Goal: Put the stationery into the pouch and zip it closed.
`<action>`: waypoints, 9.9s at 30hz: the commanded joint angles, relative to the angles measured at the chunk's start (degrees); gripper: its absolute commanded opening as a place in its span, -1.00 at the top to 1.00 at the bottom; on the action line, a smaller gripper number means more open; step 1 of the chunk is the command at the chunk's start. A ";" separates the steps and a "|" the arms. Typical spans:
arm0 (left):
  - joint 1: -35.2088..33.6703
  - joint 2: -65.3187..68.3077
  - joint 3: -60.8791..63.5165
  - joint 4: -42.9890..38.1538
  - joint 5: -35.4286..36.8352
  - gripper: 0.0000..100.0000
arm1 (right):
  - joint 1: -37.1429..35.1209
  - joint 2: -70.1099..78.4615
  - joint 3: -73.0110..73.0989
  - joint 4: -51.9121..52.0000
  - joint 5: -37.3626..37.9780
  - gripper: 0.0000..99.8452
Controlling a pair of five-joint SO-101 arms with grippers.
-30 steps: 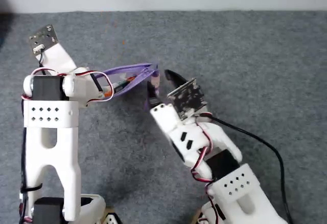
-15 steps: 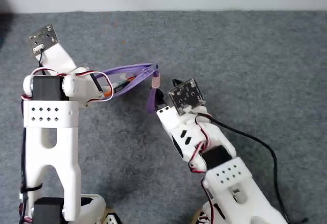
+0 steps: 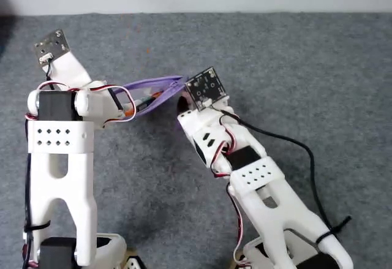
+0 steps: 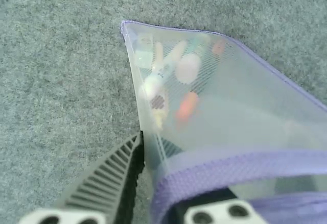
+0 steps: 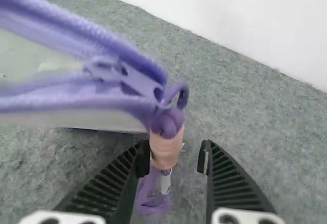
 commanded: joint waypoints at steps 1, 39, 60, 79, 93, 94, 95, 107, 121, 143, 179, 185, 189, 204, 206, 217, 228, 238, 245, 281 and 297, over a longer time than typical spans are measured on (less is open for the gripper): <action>0.18 -0.09 -0.22 -0.18 0.44 0.98 | -0.57 0.22 -3.96 -1.19 -0.44 0.69; 0.26 -0.62 -2.59 -6.86 0.26 0.98 | -2.07 -23.69 -3.60 33.27 -0.70 0.98; 38.07 -0.44 4.53 -49.23 -21.54 0.83 | -16.75 -46.46 -3.52 65.10 -7.38 0.98; 34.99 -0.62 -18.51 -34.02 -13.80 0.50 | -11.82 -60.09 7.82 66.07 -7.30 0.98; 34.99 -0.09 -20.00 -24.00 -18.11 0.51 | -7.43 -59.91 17.67 35.74 -2.55 0.99; 34.99 -0.35 -18.68 -24.00 -18.37 0.51 | -7.43 -59.91 18.29 34.07 -2.55 0.99; 34.99 -0.53 -17.36 -24.00 -18.73 0.51 | -7.43 -59.91 18.81 32.48 -2.55 0.99; 37.89 -0.79 -13.05 -14.77 -23.65 0.51 | -5.76 -59.91 23.56 21.76 -2.46 0.99; 21.54 -12.13 -16.84 -14.77 -22.59 0.51 | 4.88 -60.00 21.98 10.07 -2.37 0.99; 11.96 -20.04 21.58 -21.45 -19.87 0.51 | 12.44 -60.62 7.47 27.47 2.55 0.99; 45.36 6.86 -0.66 -43.78 -15.91 0.51 | 17.98 -60.62 -3.60 76.70 0.18 0.98; 35.87 3.69 -0.75 -39.82 -15.91 0.51 | 17.98 -60.53 -3.60 68.70 0.09 0.98; 28.92 0.26 -0.66 -36.22 -15.91 0.51 | 15.25 -60.09 -3.60 58.68 0.09 0.98; 28.92 -5.19 -0.48 -12.13 -20.04 0.50 | 12.97 -60.62 -10.20 59.91 5.01 0.98; 28.92 -5.45 -0.48 -11.08 -21.89 0.50 | 16.84 -60.62 -10.73 63.16 6.24 0.98; 32.35 -5.54 -0.57 -10.90 -27.78 0.50 | 25.19 -60.62 -10.90 69.49 10.20 0.98; 39.38 -5.63 -0.66 -12.66 -32.26 0.50 | 29.23 -60.62 -10.90 70.99 10.73 0.98; 43.08 -6.33 -0.48 -18.20 -34.20 0.50 | 28.97 -65.71 -10.55 76.53 13.10 0.98; 45.36 -9.93 -0.75 -17.05 -34.55 0.50 | 28.97 -65.71 -10.46 75.91 13.10 0.98; 56.09 -1.58 -0.48 -25.23 -31.82 0.62 | 28.88 -66.24 -12.40 76.53 13.10 0.98; 56.53 -1.85 -0.57 -26.64 -29.98 0.98 | 28.97 -65.63 -11.25 67.65 12.66 0.98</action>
